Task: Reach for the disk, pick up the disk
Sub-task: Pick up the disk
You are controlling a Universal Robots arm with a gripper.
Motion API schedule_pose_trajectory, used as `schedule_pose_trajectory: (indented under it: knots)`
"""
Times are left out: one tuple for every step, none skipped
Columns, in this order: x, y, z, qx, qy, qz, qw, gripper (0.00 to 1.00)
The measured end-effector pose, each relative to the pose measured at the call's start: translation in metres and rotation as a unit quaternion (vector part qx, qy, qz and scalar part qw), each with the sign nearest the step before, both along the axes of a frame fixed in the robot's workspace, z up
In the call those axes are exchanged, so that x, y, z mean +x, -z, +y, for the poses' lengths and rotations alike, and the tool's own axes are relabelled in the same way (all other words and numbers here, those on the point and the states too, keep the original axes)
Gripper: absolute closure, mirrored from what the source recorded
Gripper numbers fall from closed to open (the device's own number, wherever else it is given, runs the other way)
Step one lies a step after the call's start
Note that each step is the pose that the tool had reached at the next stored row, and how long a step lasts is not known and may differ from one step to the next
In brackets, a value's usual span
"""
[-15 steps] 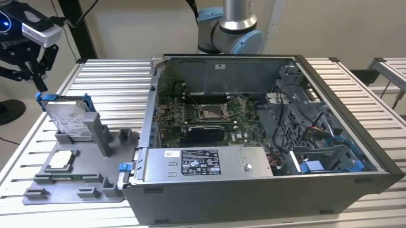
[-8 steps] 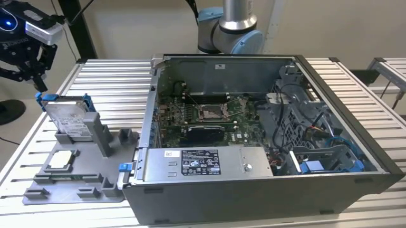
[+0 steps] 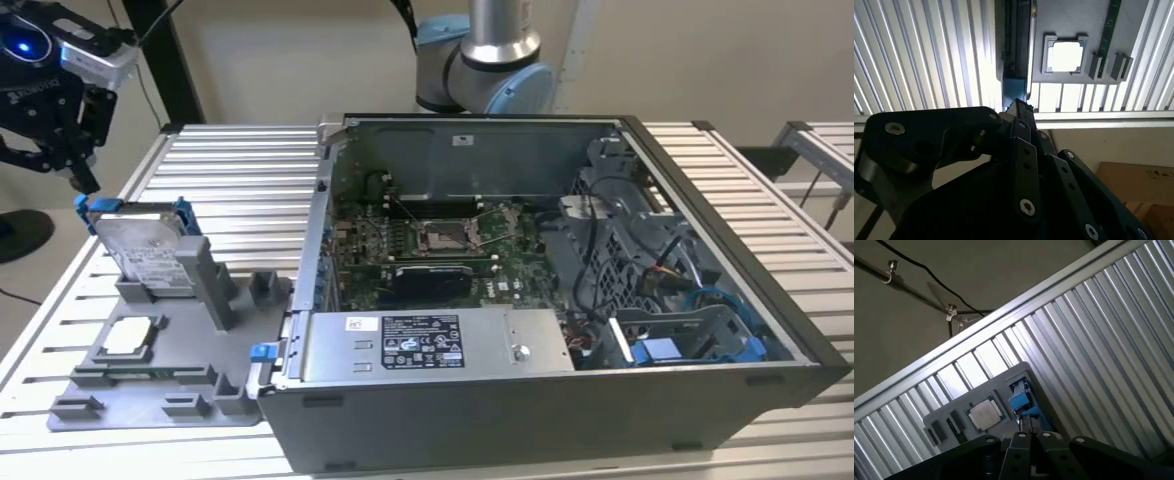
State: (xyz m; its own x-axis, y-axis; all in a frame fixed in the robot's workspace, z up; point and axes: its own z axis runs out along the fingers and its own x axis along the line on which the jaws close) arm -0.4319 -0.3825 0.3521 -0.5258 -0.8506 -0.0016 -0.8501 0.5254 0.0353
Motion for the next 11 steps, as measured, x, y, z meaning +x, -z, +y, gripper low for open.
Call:
schedule_pose_trajectory:
  knots:
    - [0.0000,-0.0001,0.0000,0.0000,-0.008,-0.0016,1.0000,1.00]
    - [0.0000,0.0000,0.0000,0.0000,-0.016,-0.0043,0.9999,1.00]
    - [-0.0001,0.0000,0.0000,-0.0001,-0.023,-0.0079,0.9997,1.00]
    - [0.0000,0.0000,0.0000,-0.0001,-0.031,-0.0118,0.9995,1.00]
    - [0.0000,0.0000,0.0000,-0.0001,-0.038,-0.0157,0.9991,1.00]
    - [0.0000,0.0002,0.0000,-0.0001,-0.046,-0.0189,0.9987,1.00]
    - [0.0001,0.0004,-0.0001,-0.0001,-0.054,-0.0209,0.9983,1.00]
    - [0.0001,0.0006,0.0000,0.0001,-0.062,-0.0217,0.9978,1.00]
    - [0.0001,0.0007,0.0000,0.0001,-0.069,-0.0218,0.9974,1.00]
    - [0.0001,0.0009,0.0000,-0.0002,-0.074,-0.0218,0.9970,1.00]
    - [0.0000,0.0010,0.0000,-0.0003,-0.076,-0.0219,0.9969,1.00]
